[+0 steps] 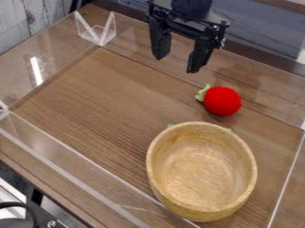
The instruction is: Move the red object to the left side of the table
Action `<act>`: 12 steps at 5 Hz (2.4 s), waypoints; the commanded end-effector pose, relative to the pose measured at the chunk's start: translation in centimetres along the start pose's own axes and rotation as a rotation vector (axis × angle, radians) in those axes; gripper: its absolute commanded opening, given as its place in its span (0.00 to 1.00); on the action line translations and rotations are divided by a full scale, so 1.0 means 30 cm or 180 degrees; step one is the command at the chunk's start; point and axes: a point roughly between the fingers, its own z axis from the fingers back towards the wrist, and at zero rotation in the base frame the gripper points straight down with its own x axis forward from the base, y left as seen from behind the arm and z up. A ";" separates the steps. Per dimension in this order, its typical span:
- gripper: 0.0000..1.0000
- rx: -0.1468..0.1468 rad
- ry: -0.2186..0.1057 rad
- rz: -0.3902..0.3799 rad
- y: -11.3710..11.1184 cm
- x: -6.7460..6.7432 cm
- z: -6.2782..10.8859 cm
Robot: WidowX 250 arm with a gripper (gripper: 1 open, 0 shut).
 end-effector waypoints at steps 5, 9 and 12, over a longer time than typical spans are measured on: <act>1.00 -0.0362 -0.0258 0.2194 -0.268 0.057 -0.161; 1.00 -0.0593 -0.0450 0.3131 -0.203 0.201 -0.155; 1.00 -0.0528 -0.0478 0.3186 -0.232 0.266 -0.138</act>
